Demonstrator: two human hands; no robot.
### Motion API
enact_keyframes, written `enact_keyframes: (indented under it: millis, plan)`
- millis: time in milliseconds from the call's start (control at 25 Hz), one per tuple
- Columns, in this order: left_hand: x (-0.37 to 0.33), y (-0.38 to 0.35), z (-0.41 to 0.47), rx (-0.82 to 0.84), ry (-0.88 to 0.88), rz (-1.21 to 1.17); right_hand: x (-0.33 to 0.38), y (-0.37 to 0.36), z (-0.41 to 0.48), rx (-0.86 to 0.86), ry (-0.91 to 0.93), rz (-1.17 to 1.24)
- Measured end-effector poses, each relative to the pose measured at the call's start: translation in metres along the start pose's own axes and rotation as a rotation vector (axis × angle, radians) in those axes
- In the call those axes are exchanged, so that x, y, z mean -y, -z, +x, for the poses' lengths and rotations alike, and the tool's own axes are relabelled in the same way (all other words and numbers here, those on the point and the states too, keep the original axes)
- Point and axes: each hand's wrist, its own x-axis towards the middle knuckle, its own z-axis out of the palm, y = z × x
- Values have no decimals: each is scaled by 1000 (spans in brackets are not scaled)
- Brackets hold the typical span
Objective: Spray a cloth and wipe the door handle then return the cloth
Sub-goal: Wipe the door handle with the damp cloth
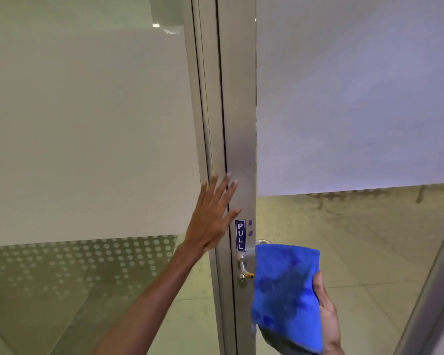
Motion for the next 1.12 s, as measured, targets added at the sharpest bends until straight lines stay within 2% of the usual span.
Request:
enact_keyframes:
  millis: [160,400,680,840,1000,1120]
  plan:
    - [40,4,56,-163,-152,303,14,10,7,45,31,-61]
    - [87,-13,100,-302,-181,467,26,23,18,-98,263,-141]
    - [101,-45,116,-347,-207,496,36,36,53,-393,439,-413]
    - [109,-54,119,-382,-222,530,32,37,88,-600,531,-755]
    - [112,-55,120,-400,-232,530,22,19,146,-503,687,-1094]
    - [113,-54,119,-407,-237,521,15,20,193,-406,766,-1261]
